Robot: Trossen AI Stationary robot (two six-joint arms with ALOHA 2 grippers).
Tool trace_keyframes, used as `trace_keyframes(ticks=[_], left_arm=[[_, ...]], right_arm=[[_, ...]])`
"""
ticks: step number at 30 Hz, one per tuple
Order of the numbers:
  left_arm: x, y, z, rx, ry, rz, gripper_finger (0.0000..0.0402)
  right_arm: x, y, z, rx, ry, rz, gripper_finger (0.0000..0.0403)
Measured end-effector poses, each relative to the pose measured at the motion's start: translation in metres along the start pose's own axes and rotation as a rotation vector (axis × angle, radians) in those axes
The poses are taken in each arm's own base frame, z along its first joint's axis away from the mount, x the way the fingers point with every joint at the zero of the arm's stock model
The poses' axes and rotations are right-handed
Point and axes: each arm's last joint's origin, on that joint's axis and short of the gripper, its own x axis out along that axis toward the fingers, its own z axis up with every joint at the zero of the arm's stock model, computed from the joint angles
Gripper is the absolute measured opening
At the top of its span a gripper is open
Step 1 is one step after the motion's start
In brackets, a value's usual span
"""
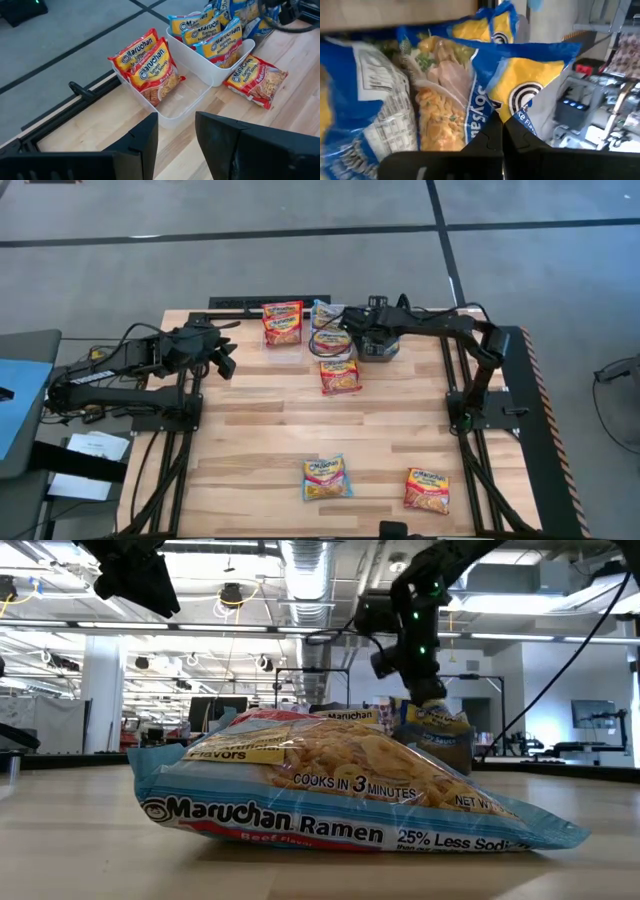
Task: Sort Maruchan noodles
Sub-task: Put the noodle pack into the black bin
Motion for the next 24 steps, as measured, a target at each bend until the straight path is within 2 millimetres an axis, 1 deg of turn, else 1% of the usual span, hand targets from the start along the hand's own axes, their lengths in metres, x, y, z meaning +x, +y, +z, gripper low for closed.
trace_keyframes(ticks=[2, 5, 15, 20, 24], left_arm=[[0.000, 0.000, 0.000, 0.000, 0.000, 0.000, 0.0116], [0.000, 0.000, 0.000, 0.001, 0.000, 0.000, 0.0116], [0.000, 0.000, 0.000, 0.001, -0.002, 0.007, 0.0116], [0.000, 0.000, 0.000, 0.001, -0.003, 0.008, 0.0116], [0.000, 0.000, 0.000, -0.003, -0.003, 0.008, 0.0116]], right_arm=[[0.007, 0.008, -0.003, -0.040, 0.012, 0.006, 0.0004], [0.011, 0.015, -0.006, -0.055, 0.034, 0.014, 0.0004], [-0.008, 0.037, 0.002, -0.046, -0.034, 0.055, 0.0016], [-0.011, 0.038, 0.000, -0.006, -0.011, 0.066, 0.0033], [-0.014, 0.030, -0.002, 0.044, 0.027, 0.081, 0.0054]])
